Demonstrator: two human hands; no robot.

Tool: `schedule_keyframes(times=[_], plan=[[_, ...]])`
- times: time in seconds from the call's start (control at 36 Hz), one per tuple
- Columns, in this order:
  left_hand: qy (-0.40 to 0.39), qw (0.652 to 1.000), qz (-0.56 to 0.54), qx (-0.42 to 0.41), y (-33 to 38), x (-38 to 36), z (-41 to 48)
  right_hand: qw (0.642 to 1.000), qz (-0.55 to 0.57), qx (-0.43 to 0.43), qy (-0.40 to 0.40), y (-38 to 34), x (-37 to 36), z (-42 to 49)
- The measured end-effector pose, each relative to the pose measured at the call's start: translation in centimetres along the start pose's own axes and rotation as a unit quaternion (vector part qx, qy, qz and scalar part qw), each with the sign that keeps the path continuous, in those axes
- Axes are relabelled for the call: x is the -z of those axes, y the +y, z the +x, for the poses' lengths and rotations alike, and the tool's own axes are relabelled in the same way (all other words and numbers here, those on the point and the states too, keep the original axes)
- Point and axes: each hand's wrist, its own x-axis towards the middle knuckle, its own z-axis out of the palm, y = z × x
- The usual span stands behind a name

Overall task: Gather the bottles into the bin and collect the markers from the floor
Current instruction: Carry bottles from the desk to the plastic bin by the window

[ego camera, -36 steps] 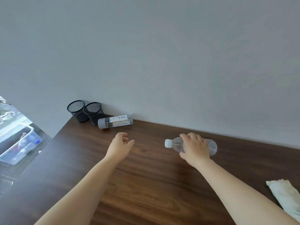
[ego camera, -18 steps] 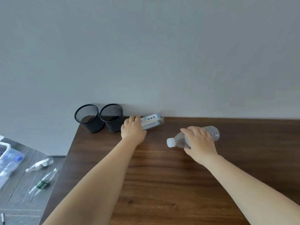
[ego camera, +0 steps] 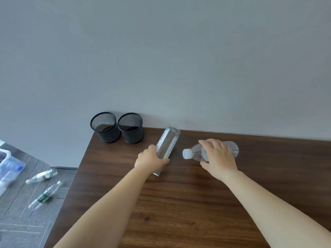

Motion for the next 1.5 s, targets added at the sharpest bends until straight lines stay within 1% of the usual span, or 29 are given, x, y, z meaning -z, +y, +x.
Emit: schedule_keyframes(times=[0.08, 0.17, 0.25, 0.33, 0.42, 0.58, 0.72, 0.86, 1.0, 1.14, 1.22, 1.33, 1.5], plan=[[0.009, 0.994, -0.107, 0.009, -1.2, 1.0, -2.9, 1.000, 0.019, 0.016, 0.013, -0.8, 1.2, -0.6], [0.038, 0.981, -0.189, 0.015, -2.5, 2.3, -6.5, 0.998, 0.047, 0.046, 0.018, -2.1, 2.4, -1.4], [0.083, 0.965, -0.249, 0.027, -4.0, 3.4, -11.1, 0.993, 0.074, 0.085, 0.026, -3.8, 3.8, -2.7], [0.134, 0.944, -0.295, 0.062, -6.1, 3.4, -16.4, 0.986, 0.097, 0.129, 0.031, -5.9, 5.0, -4.4], [0.185, 0.923, -0.323, 0.102, -8.4, 2.7, -21.7, 0.976, 0.121, 0.180, 0.017, -8.2, 5.3, -6.5], [0.289, 0.864, -0.372, 0.176, -14.1, 1.6, -32.3, 0.950, 0.189, 0.247, -0.024, -14.8, 5.0, -10.7], [0.361, 0.798, -0.425, 0.227, -19.1, 1.2, -40.8, 0.918, 0.231, 0.316, -0.067, -21.5, 4.7, -15.6], [0.433, 0.724, -0.459, 0.280, -25.0, 0.7, -47.8, 0.893, 0.237, 0.375, -0.077, -27.4, 4.8, -19.3], [0.477, 0.683, -0.473, 0.286, -30.7, 0.8, -52.4, 0.886, 0.225, 0.398, -0.076, -34.7, 4.6, -21.8], [0.494, 0.674, -0.476, 0.273, -38.1, 2.9, -56.1, 0.879, 0.264, 0.385, -0.097, -44.2, 3.3, -25.2], [0.499, 0.671, -0.469, 0.283, -43.8, 4.7, -58.2, 0.875, 0.298, 0.364, -0.110, -50.1, 2.3, -27.3], [0.498, 0.675, -0.468, 0.280, -50.3, 7.7, -60.5, 0.869, 0.336, 0.339, -0.129, -57.0, 1.2, -29.7], [0.493, 0.686, -0.465, 0.266, -57.8, 12.4, -61.0, 0.884, 0.345, 0.279, -0.145, -64.2, -0.2, -30.5]])
